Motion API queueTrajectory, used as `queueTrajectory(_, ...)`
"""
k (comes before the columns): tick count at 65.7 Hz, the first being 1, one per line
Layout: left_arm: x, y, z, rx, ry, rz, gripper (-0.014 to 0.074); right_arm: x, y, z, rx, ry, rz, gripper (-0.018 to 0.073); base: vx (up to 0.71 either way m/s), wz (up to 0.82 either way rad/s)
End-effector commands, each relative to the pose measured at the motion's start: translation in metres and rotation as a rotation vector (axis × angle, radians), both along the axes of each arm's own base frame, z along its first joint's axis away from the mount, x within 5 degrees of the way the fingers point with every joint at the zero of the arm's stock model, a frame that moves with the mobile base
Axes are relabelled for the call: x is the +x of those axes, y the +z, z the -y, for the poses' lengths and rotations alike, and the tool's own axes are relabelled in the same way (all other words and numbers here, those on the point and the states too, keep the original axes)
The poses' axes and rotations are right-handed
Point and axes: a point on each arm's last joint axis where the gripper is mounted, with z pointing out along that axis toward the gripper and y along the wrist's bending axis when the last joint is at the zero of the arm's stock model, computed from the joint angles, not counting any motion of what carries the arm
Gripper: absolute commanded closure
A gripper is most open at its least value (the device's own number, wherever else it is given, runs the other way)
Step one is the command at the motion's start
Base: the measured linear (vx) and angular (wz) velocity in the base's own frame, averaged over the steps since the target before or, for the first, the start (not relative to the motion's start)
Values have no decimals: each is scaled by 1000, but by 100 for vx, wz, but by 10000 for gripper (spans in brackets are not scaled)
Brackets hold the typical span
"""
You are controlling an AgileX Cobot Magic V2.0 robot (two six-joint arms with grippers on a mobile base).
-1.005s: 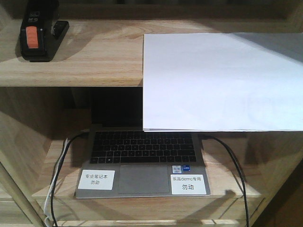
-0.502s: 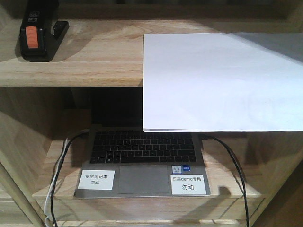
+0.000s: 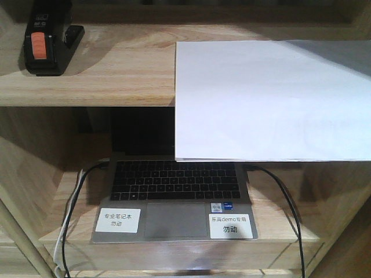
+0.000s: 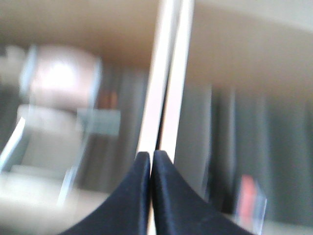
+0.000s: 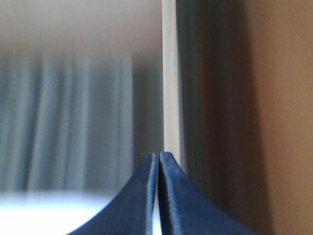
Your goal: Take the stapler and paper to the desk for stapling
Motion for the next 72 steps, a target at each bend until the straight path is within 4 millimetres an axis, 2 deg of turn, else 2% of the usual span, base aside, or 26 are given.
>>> queueTrajectory(1,-27,50,0,-9,-22,101,603,-22,38,0,-4,-9,86,561,0,0)
queueTrajectory(9,-44,97,2,14,-36,62,601,-34,75,0,-4,-10,84,561,0,0)
queueTrajectory(20,-54,156,5,113,14,-36,568,-32,123,0,-3,-11,42,559,0,0)
queueTrajectory(26,-52,183,7,125,0,-100,507,-27,150,0,-3,-11,19,550,0,0)
queueTrajectory(31,-43,196,8,132,-9,-158,419,-17,167,0,-2,-11,-48,531,0,0)
queueTrajectory(38,-24,202,8,137,-20,-238,269,3,179,0,5,-5,-183,470,0,0)
queueTrajectory(44,-9,200,9,139,-27,-302,119,23,182,0,6,-6,-298,368,0,0)
queueTrajectory(50,5,194,10,145,-39,-399,-38,39,178,1,6,-6,-375,203,0,0)
queueTrajectory(55,14,188,11,155,-44,-477,-130,49,174,1,6,-6,-437,50,0,0)
queueTrajectory(64,26,179,10,190,-19,-589,-130,58,170,1,6,-6,-485,-172,0,0)
queueTrajectory(72,27,179,9,195,-13,-595,-123,58,169,1,6,-6,-495,-163,0,0)
